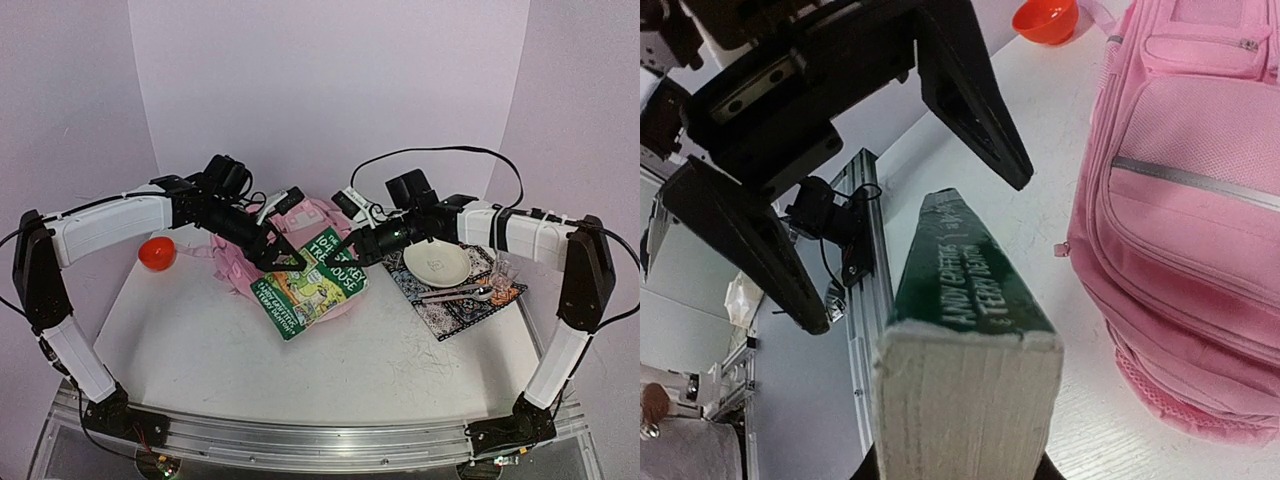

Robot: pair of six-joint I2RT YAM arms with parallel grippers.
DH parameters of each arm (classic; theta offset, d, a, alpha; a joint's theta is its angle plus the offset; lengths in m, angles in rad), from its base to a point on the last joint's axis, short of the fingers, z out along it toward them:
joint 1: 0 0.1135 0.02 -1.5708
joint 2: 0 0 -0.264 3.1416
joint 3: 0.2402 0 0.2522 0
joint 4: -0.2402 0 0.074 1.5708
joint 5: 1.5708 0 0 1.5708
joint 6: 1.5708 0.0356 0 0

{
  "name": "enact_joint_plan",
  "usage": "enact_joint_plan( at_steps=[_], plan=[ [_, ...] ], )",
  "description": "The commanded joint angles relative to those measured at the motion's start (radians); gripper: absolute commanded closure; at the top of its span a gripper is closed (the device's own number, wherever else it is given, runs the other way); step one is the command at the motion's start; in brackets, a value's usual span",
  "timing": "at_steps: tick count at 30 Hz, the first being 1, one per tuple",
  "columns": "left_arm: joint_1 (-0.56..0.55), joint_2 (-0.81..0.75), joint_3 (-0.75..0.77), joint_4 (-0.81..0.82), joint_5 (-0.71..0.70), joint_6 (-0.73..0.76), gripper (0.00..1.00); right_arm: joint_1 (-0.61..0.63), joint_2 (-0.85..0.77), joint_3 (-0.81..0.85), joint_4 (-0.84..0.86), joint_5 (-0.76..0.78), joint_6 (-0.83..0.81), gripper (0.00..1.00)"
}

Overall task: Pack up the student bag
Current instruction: Pass from the right arm to the left

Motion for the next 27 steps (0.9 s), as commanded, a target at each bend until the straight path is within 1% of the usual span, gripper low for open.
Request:
enact_joint_plan(
  at_steps=[1, 4, 9, 13, 15, 17, 19, 21, 22, 25, 27],
  plan=[
    [0.000, 0.036, 0.069, -0.038, 0.133, 0.048, 0.03, -0.002, -0.097, 0.069, 0.016, -0.110, -0.162, 1.00],
    [0.000, 0.062, 0.085, -0.047, 0.218, 0.043, 0.09, -0.002, -0.095, 0.091, 0.014, -0.131, -0.205, 1.00],
    [0.000, 0.094, 0.100, -0.070, 0.272, 0.050, 0.23, -0.002, -0.074, 0.118, 0.008, -0.140, -0.225, 1.00],
    [0.000, 0.086, 0.111, -0.079, 0.309, 0.056, 0.42, -0.002, -0.062, 0.118, 0.006, -0.132, -0.232, 1.00],
    [0.004, 0.078, 0.111, -0.081, 0.312, 0.056, 0.54, -0.002, -0.063, 0.111, 0.006, -0.123, -0.240, 0.98],
    [0.010, 0.070, 0.107, -0.082, 0.322, 0.055, 0.65, -0.004, -0.066, 0.105, 0.006, -0.113, -0.245, 0.90],
    [0.017, 0.062, 0.103, -0.084, 0.334, 0.051, 0.81, -0.006, -0.070, 0.097, 0.006, -0.107, -0.248, 0.82],
    [0.025, 0.055, 0.098, -0.085, 0.343, 0.046, 0.95, -0.009, -0.074, 0.094, 0.007, -0.095, -0.247, 0.67],
    [0.028, 0.051, 0.096, -0.085, 0.347, 0.044, 0.99, -0.010, -0.076, 0.092, 0.007, -0.088, -0.247, 0.61],
    [0.039, 0.039, 0.090, -0.085, 0.357, 0.037, 1.00, -0.017, -0.083, 0.090, 0.007, -0.046, -0.223, 0.41],
    [0.053, 0.031, 0.089, -0.086, 0.359, 0.026, 1.00, -0.026, -0.087, 0.091, 0.008, -0.006, -0.192, 0.31]
  ],
)
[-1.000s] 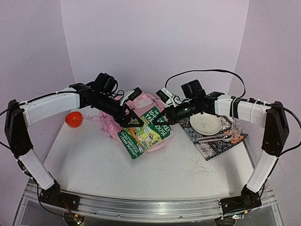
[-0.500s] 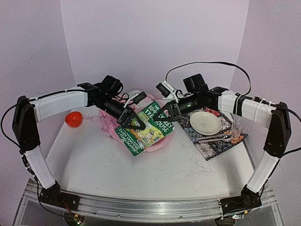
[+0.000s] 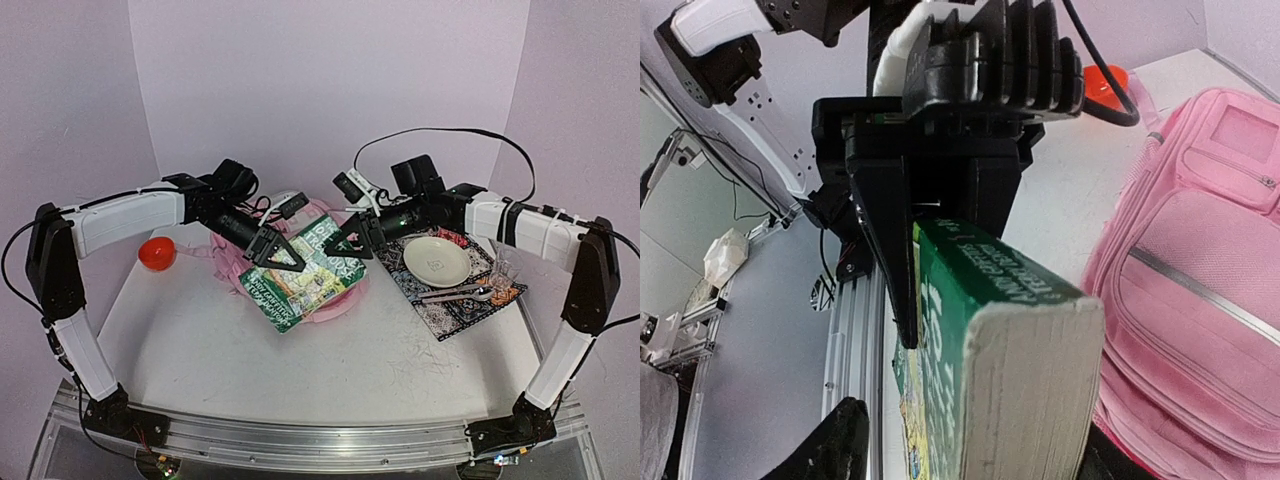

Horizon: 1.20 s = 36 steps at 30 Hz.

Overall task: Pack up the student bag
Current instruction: Pass from the right arm to the left, then pass from the left arm to the right

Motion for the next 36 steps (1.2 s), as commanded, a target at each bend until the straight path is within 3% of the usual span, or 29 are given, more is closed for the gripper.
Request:
enact_joint_plan(
  at_steps=[1, 7, 16, 20, 27, 36],
  plan=[
    [0.039, -0.063, 0.026, 0.009, 0.046, -0.034, 1.00, -0.025, -0.062, 0.027, 0.025, 0.063, 0.056, 0.27],
    [0.076, -0.104, 0.017, 0.117, -0.090, -0.207, 1.00, -0.042, -0.116, -0.032, 0.090, 0.236, 0.223, 0.12],
    [0.099, -0.271, -0.220, 0.640, -0.384, -0.646, 1.00, -0.043, -0.298, -0.396, 0.563, 0.462, 0.653, 0.02],
    [0.099, -0.308, -0.298, 0.791, -0.494, -0.789, 1.00, -0.038, -0.321, -0.520, 0.747, 0.509, 0.876, 0.02],
    [0.097, -0.324, -0.327, 0.889, -0.618, -0.941, 1.00, 0.068, -0.225, -0.593, 1.038, 0.549, 1.098, 0.02],
    [0.094, -0.359, -0.405, 1.043, -0.673, -1.130, 1.00, 0.165, -0.005, -0.484, 1.251, 0.561, 1.274, 0.02]
  ],
)
